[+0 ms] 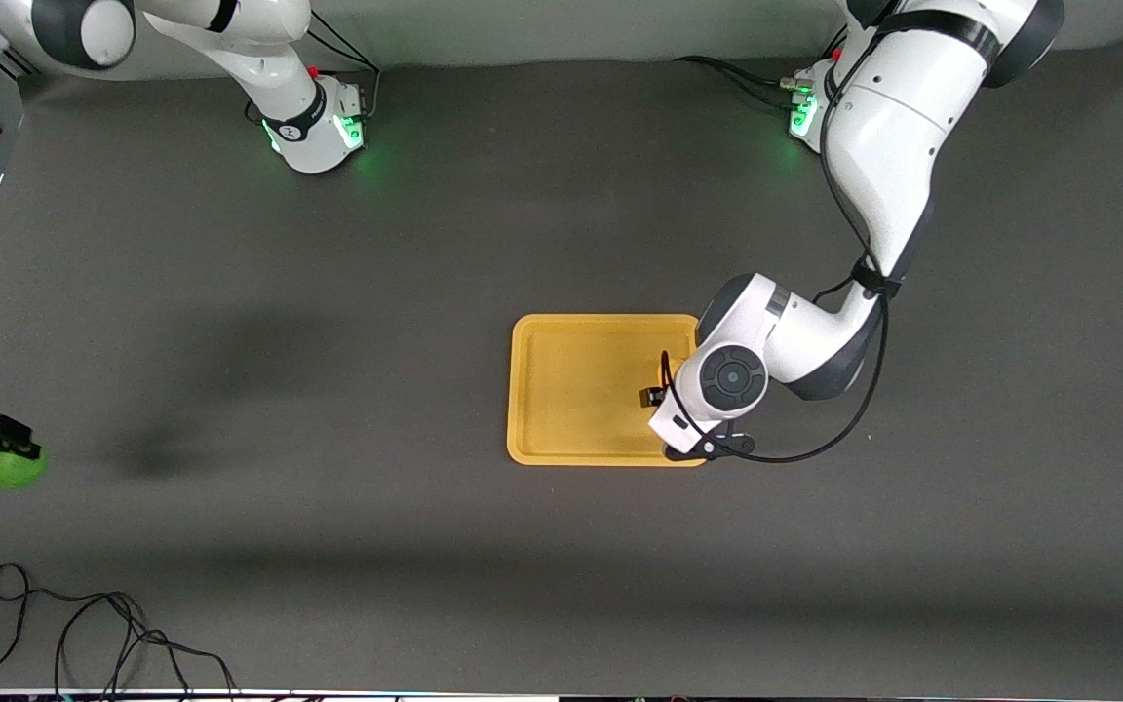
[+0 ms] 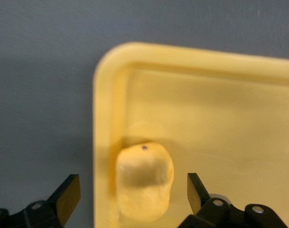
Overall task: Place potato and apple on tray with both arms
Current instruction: 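Release the potato and withdraw the left gripper while the right lifts the apple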
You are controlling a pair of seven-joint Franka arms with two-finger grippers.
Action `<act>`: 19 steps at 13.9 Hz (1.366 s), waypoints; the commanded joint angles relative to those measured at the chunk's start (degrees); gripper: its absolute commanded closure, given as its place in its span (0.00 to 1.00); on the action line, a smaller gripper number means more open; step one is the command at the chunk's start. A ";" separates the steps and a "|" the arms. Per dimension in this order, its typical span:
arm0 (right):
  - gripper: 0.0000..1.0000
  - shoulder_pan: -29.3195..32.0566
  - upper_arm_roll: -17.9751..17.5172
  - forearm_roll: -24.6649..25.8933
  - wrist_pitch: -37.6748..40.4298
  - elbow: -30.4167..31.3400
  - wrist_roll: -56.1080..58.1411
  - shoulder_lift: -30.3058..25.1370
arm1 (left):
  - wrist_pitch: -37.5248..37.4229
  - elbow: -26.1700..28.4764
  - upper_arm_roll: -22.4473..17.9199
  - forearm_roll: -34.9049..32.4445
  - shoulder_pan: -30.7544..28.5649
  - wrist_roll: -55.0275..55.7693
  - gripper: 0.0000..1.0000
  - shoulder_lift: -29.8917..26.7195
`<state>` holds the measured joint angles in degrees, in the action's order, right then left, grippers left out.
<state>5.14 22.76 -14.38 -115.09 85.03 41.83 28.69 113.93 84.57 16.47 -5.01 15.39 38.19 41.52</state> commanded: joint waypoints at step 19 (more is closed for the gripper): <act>0.76 -56.54 -6.04 -0.74 16.92 -29.11 -96.64 11.45 | -13.73 18.35 -0.65 0.53 -31.12 -36.87 0.00 -43.89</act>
<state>-51.02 18.33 -13.73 -98.83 65.94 -47.53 32.34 98.05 98.62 15.89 -4.91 -15.82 -2.55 0.05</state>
